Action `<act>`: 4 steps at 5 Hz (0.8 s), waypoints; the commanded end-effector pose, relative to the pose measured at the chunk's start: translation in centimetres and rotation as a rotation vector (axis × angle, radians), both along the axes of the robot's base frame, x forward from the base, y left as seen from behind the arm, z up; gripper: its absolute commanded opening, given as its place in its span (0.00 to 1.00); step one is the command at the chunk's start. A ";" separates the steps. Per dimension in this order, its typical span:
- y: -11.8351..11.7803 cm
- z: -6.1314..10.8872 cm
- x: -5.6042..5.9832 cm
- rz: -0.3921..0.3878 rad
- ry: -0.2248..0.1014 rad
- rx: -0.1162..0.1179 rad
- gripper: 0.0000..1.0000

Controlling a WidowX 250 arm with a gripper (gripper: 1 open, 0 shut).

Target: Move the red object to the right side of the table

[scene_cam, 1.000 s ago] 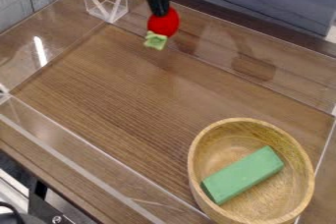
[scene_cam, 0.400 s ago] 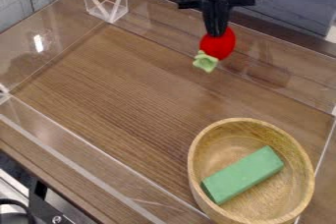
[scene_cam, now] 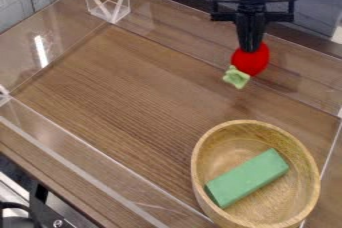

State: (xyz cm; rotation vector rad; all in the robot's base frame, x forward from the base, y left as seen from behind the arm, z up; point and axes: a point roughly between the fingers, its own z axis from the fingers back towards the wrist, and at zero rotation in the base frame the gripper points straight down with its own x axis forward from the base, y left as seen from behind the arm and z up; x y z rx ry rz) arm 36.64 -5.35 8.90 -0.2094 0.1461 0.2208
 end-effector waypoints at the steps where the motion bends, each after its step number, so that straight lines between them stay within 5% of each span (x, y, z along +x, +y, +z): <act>1: 0.1 0.1 0.3 0.064 -0.042 0.006 0.00; 4: 0.2 -2.3 0.1 0.161 -0.051 0.004 0.00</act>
